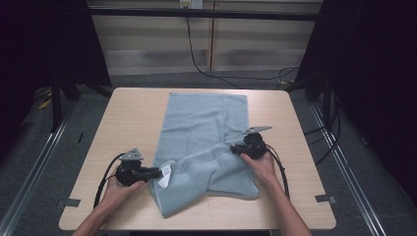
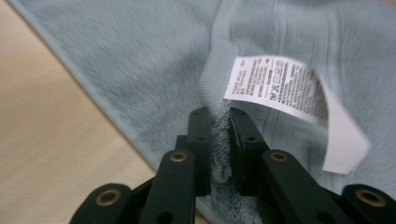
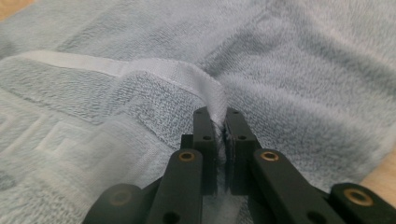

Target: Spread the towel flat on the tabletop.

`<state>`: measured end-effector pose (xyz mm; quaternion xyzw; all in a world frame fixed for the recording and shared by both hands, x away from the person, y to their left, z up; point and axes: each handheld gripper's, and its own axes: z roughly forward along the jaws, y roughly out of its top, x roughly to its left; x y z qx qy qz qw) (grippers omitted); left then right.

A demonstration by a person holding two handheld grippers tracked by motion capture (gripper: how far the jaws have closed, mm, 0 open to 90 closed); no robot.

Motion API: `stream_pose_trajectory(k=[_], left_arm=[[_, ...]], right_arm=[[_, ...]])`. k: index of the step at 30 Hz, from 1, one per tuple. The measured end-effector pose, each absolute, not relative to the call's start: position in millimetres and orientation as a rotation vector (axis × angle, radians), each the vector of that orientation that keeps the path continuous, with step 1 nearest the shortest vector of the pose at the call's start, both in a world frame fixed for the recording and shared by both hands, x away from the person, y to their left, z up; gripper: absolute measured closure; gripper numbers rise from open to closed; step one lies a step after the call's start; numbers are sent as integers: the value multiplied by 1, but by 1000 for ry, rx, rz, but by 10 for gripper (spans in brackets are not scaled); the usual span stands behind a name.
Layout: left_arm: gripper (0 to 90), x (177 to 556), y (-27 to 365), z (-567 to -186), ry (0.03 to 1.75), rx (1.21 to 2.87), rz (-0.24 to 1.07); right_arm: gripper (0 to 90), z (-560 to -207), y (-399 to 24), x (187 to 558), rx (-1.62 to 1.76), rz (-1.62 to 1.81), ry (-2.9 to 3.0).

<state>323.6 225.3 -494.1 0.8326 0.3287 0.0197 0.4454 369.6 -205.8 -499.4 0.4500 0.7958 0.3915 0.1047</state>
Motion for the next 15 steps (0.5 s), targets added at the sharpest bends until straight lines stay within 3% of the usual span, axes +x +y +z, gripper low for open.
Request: stream_pose_trajectory(k=[6, 11, 15], left_arm=[[804, 329, 233, -453, 798, 1894, 78], [804, 315, 231, -415, 693, 1871, 168], [804, 296, 239, -406, 660, 1852, 191]], right_arm=[[856, -450, -224, 350, 1252, 1309, 2253], [856, -403, -237, 315, 1160, 1439, 2167], [856, -387, -246, 279, 1099, 1495, 2165]])
